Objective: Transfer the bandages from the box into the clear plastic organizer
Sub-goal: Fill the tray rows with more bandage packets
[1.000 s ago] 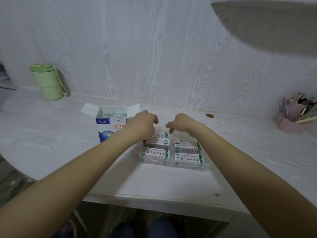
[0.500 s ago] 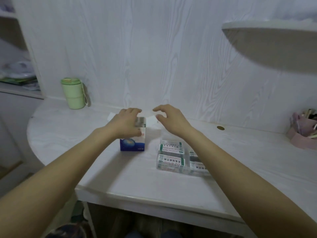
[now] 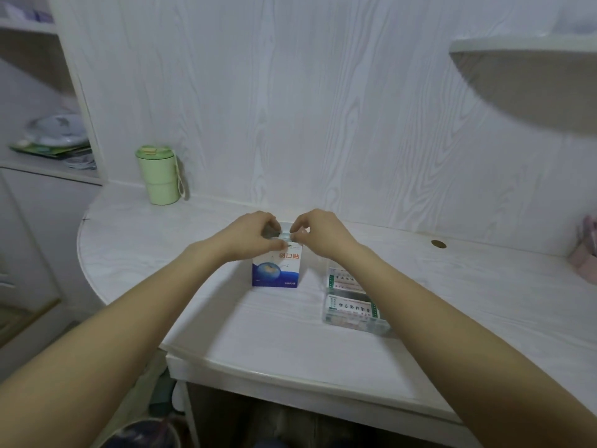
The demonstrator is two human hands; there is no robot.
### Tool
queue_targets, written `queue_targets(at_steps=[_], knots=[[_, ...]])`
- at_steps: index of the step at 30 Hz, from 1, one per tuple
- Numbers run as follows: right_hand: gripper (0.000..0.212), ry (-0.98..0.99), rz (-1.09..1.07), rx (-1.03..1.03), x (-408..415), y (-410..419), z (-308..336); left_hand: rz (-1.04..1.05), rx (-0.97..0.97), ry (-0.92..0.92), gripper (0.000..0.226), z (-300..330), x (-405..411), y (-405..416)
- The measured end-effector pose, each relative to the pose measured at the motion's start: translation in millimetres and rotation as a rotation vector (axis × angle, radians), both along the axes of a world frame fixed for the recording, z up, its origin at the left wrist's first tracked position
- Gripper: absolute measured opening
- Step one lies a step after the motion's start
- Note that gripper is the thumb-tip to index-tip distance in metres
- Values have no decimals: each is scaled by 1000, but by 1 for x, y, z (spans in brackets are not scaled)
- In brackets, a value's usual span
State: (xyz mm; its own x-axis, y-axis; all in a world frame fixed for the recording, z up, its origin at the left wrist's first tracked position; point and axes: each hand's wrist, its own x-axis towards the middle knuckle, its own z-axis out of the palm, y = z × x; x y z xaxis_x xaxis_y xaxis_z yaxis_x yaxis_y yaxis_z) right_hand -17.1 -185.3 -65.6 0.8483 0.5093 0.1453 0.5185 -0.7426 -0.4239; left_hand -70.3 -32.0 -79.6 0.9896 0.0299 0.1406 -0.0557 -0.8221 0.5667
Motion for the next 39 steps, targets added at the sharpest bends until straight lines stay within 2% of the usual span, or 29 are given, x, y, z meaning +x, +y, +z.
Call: queue_targets(at_steps=[3,6,11,13,18,22,25,30,33,35,39], knots=[[16,-1,-69,-107,6,13,1,-9,95,82,36,10,4,1],[18,-42,-114,-191,10,24,1,14,78,124,35,18,7,6],[17,-88,-156,-199,11,29,-1,14,164,108,28,18,9,4],[6,-86,-146,-133,13,25,-4,4,163,81,26,14,8,3],[4,-165,6,49,8,10,-1,20,117,59,27,7,8,5],[17,-44,96,114,6,5,3,46,-4,30,24,6,9,5],[9,2,107,160,6,6,2,75,-67,8,16,3,8,1],[9,-39,131,187,7,4,5,120,-152,-18,22,5,3,-3],[7,-76,122,338,8,2,10,61,-249,-50,7,9,-1,-4],[7,-82,137,423,9,-1,15,46,-285,-72,23,12,-1,-6],[10,-70,143,589,10,-11,22,-6,-265,-98,22,21,3,-13]])
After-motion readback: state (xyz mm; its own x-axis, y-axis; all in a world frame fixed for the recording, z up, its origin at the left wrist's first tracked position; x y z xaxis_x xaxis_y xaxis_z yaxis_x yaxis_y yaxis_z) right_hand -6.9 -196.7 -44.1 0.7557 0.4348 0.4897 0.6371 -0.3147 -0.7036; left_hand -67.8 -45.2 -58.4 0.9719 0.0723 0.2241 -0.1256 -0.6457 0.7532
